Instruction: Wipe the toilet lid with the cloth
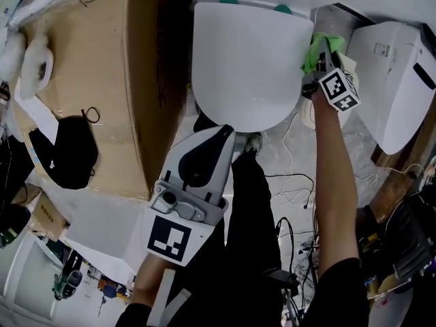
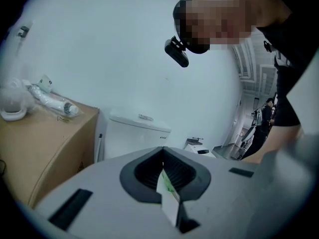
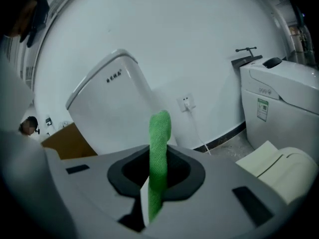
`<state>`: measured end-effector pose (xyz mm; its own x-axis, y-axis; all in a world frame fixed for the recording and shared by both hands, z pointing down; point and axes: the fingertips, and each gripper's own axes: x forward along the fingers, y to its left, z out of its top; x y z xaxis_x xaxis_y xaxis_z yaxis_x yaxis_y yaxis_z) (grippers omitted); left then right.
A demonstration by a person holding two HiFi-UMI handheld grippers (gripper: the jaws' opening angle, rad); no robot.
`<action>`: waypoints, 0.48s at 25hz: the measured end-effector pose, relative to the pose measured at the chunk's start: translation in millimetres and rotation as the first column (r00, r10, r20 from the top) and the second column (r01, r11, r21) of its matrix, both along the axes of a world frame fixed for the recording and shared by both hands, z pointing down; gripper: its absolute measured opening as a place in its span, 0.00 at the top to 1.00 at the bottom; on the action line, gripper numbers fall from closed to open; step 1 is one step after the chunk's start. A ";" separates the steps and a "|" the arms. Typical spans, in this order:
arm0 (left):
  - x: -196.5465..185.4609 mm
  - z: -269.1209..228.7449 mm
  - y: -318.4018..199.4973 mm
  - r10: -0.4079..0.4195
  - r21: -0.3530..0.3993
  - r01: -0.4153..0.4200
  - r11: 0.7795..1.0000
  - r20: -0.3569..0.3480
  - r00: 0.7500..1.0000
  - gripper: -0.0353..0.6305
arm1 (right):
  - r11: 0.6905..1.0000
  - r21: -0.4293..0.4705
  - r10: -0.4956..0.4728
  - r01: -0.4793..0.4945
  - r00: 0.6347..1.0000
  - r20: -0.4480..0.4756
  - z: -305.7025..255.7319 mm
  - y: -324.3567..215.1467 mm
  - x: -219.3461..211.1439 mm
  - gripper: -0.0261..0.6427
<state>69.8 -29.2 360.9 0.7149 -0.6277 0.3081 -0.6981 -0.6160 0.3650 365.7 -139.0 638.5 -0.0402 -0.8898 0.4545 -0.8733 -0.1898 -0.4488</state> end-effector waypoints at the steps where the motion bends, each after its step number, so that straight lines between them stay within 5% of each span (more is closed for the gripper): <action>1: 0.2 1.8 -4.3 0.002 -0.002 -0.002 1.000 0.001 1.000 0.94 | 0.999 -0.031 -0.021 0.021 1.000 -0.013 8.6 -7.2 -2.9 0.88; 12: -10.8 17.7 -27.9 -0.008 -0.030 0.008 1.000 0.003 1.000 0.94 | 0.962 -0.218 -0.186 0.163 0.979 -0.089 53.0 -45.3 -34.1 0.88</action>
<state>59.0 -57.0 378.7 0.7089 -0.6238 0.3292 -0.7041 -0.5990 0.3814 331.6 -184.3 691.5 -0.1266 -0.7587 0.6390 -0.9422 -0.1095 -0.3167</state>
